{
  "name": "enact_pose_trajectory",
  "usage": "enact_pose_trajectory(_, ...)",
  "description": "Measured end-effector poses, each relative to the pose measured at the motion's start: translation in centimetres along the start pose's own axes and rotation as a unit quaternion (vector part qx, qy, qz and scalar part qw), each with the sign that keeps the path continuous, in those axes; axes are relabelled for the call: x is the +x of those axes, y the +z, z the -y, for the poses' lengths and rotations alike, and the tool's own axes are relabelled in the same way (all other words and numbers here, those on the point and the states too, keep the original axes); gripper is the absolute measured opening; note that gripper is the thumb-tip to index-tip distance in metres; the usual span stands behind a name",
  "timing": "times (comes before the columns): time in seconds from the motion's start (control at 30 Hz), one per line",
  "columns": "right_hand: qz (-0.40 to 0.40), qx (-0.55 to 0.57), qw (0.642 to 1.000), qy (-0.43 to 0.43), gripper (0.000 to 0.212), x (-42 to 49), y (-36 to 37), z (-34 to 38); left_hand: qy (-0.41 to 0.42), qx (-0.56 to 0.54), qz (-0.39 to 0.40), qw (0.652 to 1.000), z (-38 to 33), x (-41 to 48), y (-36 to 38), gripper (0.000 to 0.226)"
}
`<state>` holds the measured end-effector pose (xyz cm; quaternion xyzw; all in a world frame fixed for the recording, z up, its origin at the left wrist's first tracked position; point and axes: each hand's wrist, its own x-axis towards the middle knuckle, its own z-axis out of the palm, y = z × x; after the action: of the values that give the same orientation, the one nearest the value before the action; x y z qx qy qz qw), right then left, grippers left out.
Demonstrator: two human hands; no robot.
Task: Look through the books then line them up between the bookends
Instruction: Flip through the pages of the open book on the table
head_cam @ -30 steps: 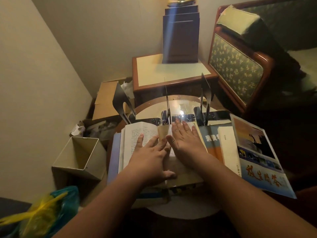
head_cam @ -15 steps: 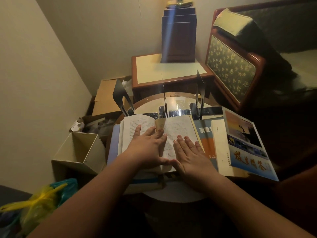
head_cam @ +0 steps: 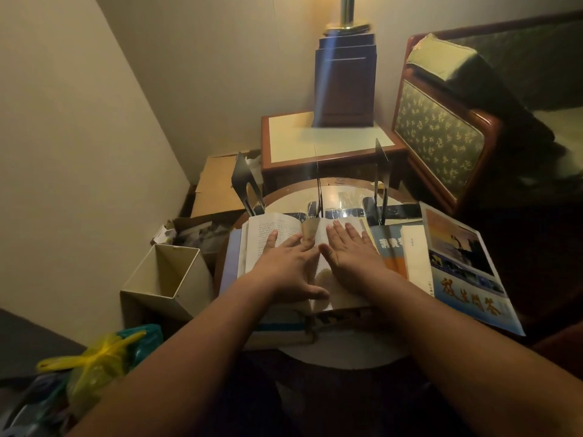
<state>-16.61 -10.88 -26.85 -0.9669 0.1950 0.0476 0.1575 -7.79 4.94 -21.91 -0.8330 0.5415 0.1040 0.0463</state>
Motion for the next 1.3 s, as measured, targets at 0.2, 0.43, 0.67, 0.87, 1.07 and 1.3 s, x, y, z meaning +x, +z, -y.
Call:
enact_pose_trajectory(0.2,-0.019,0.018,1.0,-0.003,0.066,0.9,0.5,-0.2,-0.03,-0.129,-0.105,0.986,1.7,-0.7,-0.1,0.079)
enact_pose_trajectory(0.43,-0.027,0.006,1.0,0.0,0.067,1.2,1.1,-0.4,-0.12,-0.173,-0.072,0.975,6.2,-0.1,-1.5,0.082)
enact_pose_trajectory(0.67,-0.026,0.006,1.0,0.002,0.067,1.5,1.3,-0.7,-0.159,-0.248,-0.04,0.955,6.9,0.9,-3.5,0.082)
enact_pose_trajectory(0.87,-0.021,0.0,1.0,0.003,0.067,1.5,1.2,-0.6,-0.198,-0.278,-0.038,0.939,8.4,1.7,-3.9,0.069)
enact_pose_trajectory(1.07,-0.01,0.008,1.0,-0.001,0.068,1.4,0.8,-0.6,-0.182,-0.32,-0.061,0.928,8.7,1.8,-5.9,0.058)
enact_pose_trajectory(1.3,-0.1,0.087,0.989,-0.07,0.051,1.5,-3.7,2.9,-0.168,-0.431,-0.095,0.882,8.7,2.8,-9.7,0.052)
